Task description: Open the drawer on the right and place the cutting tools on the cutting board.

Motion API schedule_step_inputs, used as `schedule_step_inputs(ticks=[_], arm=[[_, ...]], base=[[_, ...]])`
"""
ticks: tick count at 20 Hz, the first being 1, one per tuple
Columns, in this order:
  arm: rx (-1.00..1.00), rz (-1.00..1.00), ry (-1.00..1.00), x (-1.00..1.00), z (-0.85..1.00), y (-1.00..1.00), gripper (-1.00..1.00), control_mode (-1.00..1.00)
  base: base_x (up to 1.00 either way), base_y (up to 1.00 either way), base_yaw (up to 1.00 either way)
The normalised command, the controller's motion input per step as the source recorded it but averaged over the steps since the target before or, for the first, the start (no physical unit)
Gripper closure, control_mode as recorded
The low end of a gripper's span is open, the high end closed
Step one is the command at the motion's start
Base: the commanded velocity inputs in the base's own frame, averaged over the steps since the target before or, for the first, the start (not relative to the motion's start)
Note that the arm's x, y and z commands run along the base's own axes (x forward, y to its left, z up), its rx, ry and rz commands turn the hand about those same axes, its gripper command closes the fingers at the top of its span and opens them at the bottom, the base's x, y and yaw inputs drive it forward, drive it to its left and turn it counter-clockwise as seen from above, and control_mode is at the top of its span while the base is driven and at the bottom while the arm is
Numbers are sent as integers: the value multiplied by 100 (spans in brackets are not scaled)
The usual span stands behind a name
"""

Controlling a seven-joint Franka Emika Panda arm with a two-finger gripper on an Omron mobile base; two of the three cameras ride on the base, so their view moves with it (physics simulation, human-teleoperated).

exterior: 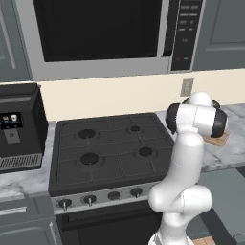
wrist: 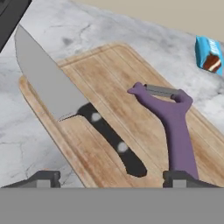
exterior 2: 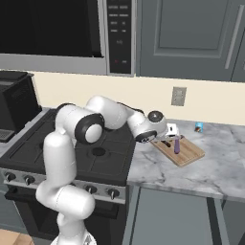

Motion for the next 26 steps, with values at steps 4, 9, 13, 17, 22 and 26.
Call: schedule_step_inputs(ticks=[4,9,13,17,22,26], arm=[[0,0,-5,-41,25,4,-100,-100],[0,0,-18,-98,53,29,-100,-100],[-3,0,-21,-100,62,69,-100,-100],[-12,9,-20,-100,63,100,-100,-100],[-19,11,-11,-100,90,100,-100,-100],[-29,6,-14,-100,100,100,-100,-100]], base=[[0,0,0],[0,0,0],[0,0,0],[0,0,0],[0,0,0],[0,0,0]])
